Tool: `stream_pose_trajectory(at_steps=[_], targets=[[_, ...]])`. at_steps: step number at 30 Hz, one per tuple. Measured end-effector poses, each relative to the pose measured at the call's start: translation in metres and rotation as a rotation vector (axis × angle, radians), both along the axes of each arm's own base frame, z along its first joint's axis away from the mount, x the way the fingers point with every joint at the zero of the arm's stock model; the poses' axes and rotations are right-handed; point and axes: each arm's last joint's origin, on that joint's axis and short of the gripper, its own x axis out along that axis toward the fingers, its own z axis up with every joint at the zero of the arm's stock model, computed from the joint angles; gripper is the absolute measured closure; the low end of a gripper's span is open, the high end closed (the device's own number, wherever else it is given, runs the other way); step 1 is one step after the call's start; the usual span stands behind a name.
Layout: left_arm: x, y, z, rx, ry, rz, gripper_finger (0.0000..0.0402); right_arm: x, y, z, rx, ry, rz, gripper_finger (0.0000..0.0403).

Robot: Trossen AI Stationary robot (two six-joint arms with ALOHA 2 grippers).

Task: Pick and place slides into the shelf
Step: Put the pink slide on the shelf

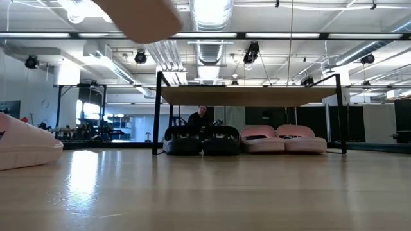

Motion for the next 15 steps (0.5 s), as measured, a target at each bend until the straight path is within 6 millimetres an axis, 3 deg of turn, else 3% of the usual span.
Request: stream_pose_trajectory(at_steps=[9,15], targets=[[0.055,0.066,0.019,0.138,-0.101,0.085,0.0401,-0.044,0.018,0.029,-0.086,-0.094,-0.069,0.039],[0.093,0.124,0.004,0.163,-0.042,0.124,0.0401,-0.065,0.014,0.046,-0.054,-0.149,-0.064,0.039]])
